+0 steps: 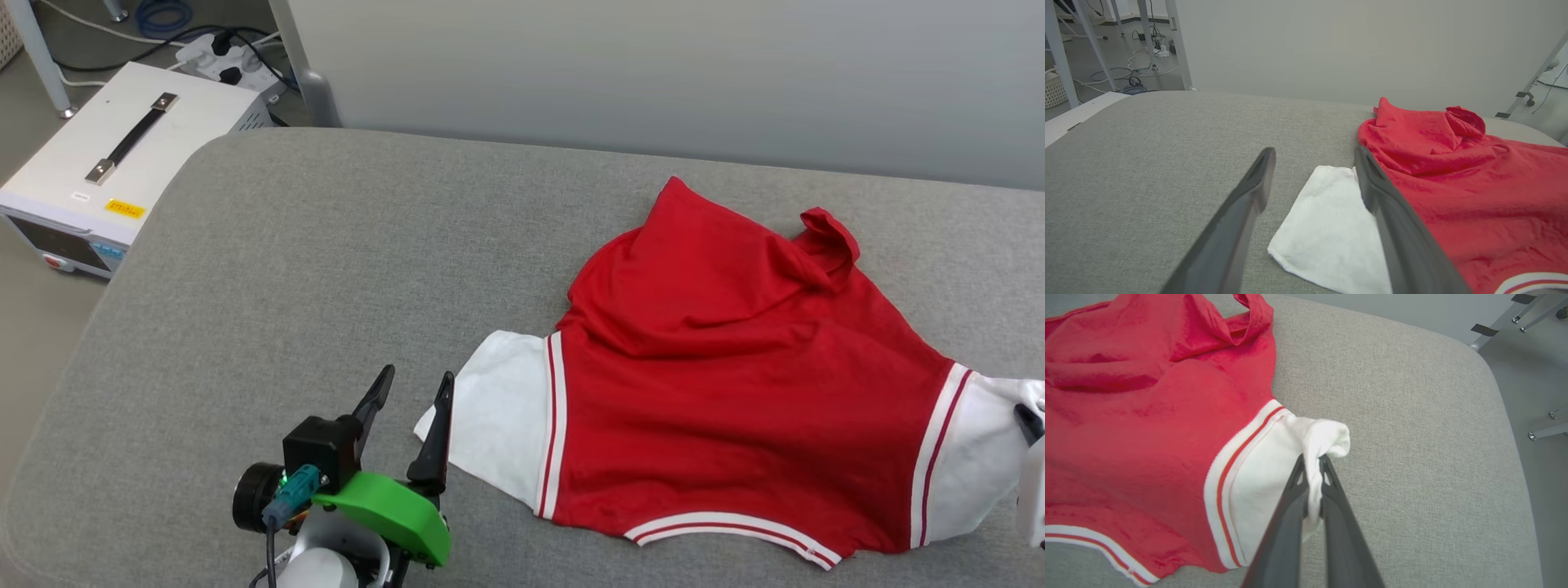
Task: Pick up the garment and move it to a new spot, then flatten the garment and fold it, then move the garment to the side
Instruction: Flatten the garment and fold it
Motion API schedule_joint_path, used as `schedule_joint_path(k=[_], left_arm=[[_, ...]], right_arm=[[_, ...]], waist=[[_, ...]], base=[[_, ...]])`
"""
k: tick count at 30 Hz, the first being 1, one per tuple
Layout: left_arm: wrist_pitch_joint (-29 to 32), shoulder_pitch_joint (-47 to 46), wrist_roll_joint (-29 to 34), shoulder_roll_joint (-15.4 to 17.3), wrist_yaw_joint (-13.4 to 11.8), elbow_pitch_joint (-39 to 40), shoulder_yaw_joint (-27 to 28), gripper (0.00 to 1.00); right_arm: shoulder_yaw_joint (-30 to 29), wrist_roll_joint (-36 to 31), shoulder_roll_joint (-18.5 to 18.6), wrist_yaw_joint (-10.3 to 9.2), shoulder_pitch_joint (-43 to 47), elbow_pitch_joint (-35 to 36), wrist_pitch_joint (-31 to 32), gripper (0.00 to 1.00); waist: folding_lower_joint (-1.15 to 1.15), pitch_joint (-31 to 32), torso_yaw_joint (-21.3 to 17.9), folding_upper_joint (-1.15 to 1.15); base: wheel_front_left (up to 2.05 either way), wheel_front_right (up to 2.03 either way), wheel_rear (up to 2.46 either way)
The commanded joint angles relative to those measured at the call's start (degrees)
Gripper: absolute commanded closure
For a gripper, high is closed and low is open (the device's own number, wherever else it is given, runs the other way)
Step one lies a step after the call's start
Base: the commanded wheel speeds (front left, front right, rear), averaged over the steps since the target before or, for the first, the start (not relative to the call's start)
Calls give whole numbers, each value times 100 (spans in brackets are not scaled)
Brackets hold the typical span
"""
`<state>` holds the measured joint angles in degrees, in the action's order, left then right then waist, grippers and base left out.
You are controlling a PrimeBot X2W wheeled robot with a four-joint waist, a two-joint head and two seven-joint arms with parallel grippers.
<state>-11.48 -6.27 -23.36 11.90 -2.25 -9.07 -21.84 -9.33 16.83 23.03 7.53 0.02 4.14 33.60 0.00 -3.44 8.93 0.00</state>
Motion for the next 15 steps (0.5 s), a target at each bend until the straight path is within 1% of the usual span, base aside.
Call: schedule_joint_path(k=[1, 4, 7, 15], left_arm=[[17, -95, -21, 6, 18, 2, -13, 0], [9, -206, -15, -18, 46, -27, -49, 0], [3, -289, 5, -32, 65, -76, -93, 0], [-24, -480, 7, -54, 117, -172, -158, 0]], right_arm=[[-59, -92, -17, -4, -77, -3, 107, 100], [-134, -201, -38, -4, -336, -256, 281, 100], [-73, -290, 37, -4, -642, -664, 355, 100], [-37, -485, 129, -4, -1555, -2182, 275, 100]], waist=[[0, -204, 133, 0], [0, -379, 271, 0], [0, -516, 404, 0], [0, -776, 747, 0]], base=[[0, 0, 0], [0, 0, 0], [0, 0, 0], [0, 0, 0]])
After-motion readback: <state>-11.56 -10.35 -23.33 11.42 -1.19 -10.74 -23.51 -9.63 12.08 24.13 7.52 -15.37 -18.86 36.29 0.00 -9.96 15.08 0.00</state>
